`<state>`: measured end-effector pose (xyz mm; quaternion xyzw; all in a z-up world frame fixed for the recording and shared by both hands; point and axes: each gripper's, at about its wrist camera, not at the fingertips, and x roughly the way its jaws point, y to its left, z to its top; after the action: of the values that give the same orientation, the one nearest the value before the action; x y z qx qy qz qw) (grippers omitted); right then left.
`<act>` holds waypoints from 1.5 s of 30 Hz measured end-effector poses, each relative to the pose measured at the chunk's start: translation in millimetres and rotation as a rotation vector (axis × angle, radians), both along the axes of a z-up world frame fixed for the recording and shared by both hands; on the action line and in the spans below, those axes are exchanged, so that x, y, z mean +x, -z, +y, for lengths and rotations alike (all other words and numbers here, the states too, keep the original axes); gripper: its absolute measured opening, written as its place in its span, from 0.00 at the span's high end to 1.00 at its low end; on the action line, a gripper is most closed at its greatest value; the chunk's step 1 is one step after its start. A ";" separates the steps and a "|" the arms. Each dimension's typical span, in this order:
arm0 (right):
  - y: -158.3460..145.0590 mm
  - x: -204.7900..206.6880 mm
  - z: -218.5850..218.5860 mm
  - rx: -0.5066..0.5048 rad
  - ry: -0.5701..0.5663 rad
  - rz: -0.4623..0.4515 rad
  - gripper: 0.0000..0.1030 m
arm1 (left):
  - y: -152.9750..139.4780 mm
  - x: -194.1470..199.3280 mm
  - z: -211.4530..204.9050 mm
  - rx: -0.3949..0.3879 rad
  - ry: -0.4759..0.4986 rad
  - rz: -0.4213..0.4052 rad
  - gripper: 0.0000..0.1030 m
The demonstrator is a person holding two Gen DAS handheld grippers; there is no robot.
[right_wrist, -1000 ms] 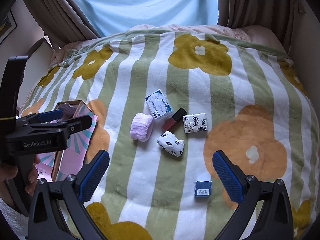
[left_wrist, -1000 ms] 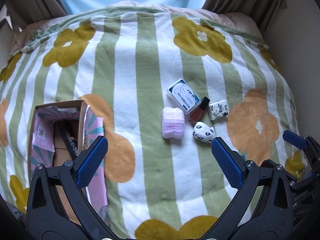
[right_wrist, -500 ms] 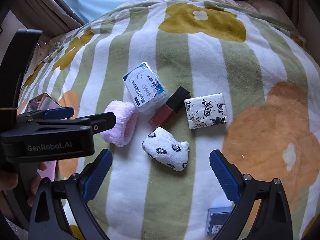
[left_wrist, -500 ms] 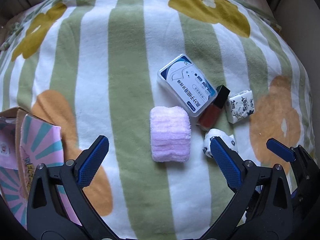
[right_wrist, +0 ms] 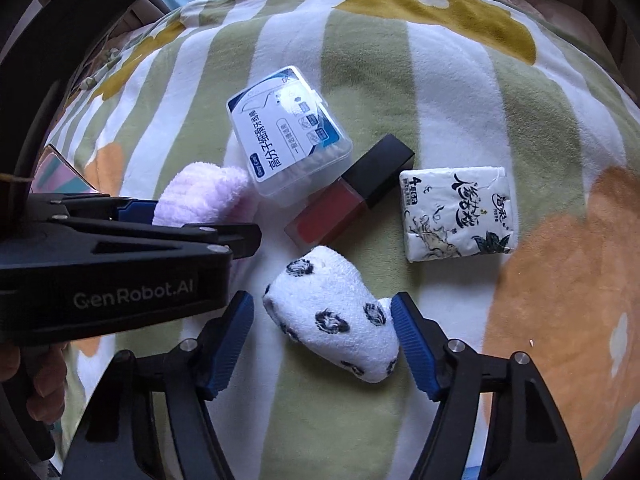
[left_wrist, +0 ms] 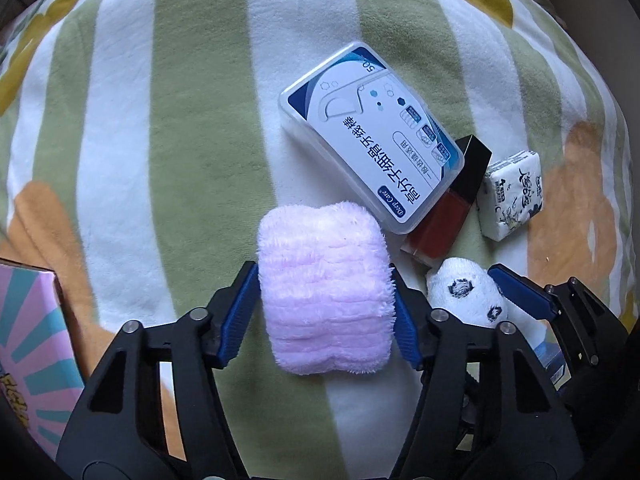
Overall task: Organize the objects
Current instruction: 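Grasp the pink fluffy sponge with the left tool while the right tool grasps the panda sock, then lift and carry the pink sponge and panda sock over the cardboard box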
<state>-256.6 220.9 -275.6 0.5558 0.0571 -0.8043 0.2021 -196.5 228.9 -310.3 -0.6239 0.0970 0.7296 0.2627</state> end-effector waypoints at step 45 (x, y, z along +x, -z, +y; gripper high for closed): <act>-226.2 83.0 5.9 0.007 0.065 0.120 0.54 | -240.7 115.8 -138.7 0.107 -0.241 0.264 0.58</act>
<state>-173.6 226.8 -49.4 0.5089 0.0540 -0.8421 0.1700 -80.6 90.2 -69.7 -0.5149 0.0160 0.8355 0.1913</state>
